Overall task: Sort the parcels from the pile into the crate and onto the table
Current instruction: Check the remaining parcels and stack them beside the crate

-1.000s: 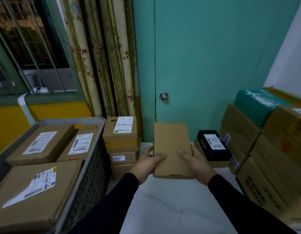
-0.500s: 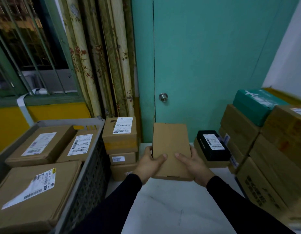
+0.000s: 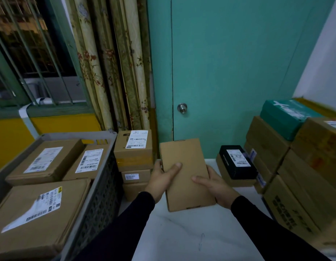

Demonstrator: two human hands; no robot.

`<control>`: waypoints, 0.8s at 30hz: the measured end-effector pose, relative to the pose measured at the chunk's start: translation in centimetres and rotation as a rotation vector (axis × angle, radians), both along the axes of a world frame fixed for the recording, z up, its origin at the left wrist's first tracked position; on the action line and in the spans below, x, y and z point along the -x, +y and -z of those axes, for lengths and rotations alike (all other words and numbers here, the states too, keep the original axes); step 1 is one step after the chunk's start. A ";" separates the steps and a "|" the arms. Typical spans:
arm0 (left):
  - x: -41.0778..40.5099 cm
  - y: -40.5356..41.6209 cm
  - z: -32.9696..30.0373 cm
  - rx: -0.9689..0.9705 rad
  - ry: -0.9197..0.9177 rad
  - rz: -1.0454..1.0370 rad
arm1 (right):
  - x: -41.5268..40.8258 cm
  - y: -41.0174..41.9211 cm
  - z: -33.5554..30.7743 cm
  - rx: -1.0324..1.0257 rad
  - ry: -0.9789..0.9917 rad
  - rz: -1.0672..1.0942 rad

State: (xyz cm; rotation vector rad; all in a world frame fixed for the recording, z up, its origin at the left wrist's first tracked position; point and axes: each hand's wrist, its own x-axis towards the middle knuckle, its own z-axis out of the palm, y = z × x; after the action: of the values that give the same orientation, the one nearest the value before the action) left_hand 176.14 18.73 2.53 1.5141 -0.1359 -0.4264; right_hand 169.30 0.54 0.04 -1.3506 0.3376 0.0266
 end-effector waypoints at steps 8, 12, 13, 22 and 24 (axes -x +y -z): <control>-0.3 -0.2 -1.2 -0.093 -0.122 0.017 | -0.6 0.3 -1.2 -0.029 -0.060 0.049; 0.3 -0.6 -0.5 -0.107 -0.109 0.063 | -0.8 0.4 -2.0 -0.030 -0.113 0.124; 0.4 -0.8 -0.4 -0.107 -0.112 0.057 | -0.7 0.5 -2.0 -0.025 -0.118 0.131; 0.5 -0.7 -0.2 -0.147 -0.135 0.059 | -0.5 0.6 -1.4 -0.034 -0.075 0.160; 0.4 -0.7 -0.2 -0.158 -0.152 0.064 | -0.6 0.6 -1.3 -0.031 -0.081 0.152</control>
State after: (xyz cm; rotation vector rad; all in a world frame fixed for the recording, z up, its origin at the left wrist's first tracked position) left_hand 175.73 18.03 2.74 1.7019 -0.2757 -0.3795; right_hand 169.91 1.12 1.38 -1.2886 0.3698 -0.1487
